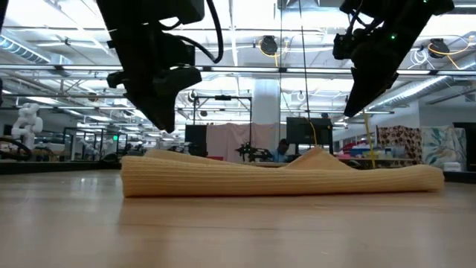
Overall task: Roll towel
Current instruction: Fold the yellow towel
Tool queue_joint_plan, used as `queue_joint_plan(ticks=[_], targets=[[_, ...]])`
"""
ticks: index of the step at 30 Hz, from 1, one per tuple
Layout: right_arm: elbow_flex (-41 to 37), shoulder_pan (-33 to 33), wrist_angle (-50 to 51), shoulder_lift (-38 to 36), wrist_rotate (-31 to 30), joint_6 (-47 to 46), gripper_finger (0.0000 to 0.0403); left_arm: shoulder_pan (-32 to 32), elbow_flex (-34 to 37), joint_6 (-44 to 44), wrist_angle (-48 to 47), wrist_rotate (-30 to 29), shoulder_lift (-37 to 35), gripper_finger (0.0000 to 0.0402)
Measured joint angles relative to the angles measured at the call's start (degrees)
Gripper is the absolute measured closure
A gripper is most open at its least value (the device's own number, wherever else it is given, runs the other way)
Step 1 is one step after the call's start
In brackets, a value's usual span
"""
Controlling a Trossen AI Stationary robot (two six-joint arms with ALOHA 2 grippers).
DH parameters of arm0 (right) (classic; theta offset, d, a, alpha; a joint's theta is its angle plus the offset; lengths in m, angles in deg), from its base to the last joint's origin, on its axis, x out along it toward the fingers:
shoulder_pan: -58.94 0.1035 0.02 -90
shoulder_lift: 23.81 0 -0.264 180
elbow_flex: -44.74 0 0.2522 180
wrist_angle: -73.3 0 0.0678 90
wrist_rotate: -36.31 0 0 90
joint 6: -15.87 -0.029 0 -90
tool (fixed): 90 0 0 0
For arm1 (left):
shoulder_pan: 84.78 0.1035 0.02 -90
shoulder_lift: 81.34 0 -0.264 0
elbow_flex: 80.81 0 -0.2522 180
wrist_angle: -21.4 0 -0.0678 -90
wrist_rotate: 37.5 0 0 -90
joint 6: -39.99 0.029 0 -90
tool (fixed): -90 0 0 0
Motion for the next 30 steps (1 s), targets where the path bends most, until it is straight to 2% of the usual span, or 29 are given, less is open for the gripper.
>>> queue_joint_plan(ticks=[4, 8, 11, 15, 18, 20, 23, 30], targets=[[0.0, 0.1, -0.1, -0.7, 6.4, -1.6, 0.0194, 2.1, -0.9, -0.8, -2.9, 9.1, -0.5, 0.0238], [0.0, 1.1, -3.6, -2.1, 12.1, -1.9, 0.0209, 3.1, -2.5, 2.0, 0.6, 16.1, -2.8, 0.023], [-1.5, 1.7, -11.0, -2.3, 14.4, -1.9, 0.0241, 2.2, -1.9, 8.6, 12.2, 19.8, -3.7, 0.0237], [-7.5, 1.7, -24.6, -1.6, 17.5, -4.9, 0.031, 1.2, -0.3, 9.6, 17.6, 22.8, -1.2, 0.0267], [-14.0, 1.7, -36.0, -1.1, 17.9, -8.3, 0.0371, 0.9, 0.8, 8.7, 16.9, 23.2, 0.9, 0.0301], [-18.3, 1.9, -42.5, -1.0, 17.1, -8.9, 0.0394, 0.8, 1.7, 9.1, 18.3, 22.9, 1.8, 0.0325], [-23.4, 1.9, -49.9, 0.1, 14.2, -7.8, 0.0391, 1.3, 3.9, 10.9, 16.9, 21.3, 3.6, 0.0357], [-31.4, 1.8, -50.9, 2.8, 9.9, -4.9, 0.04, 4.6, 6.5, 13.9, 18.1, 18.2, 6.1, 0.0396]])
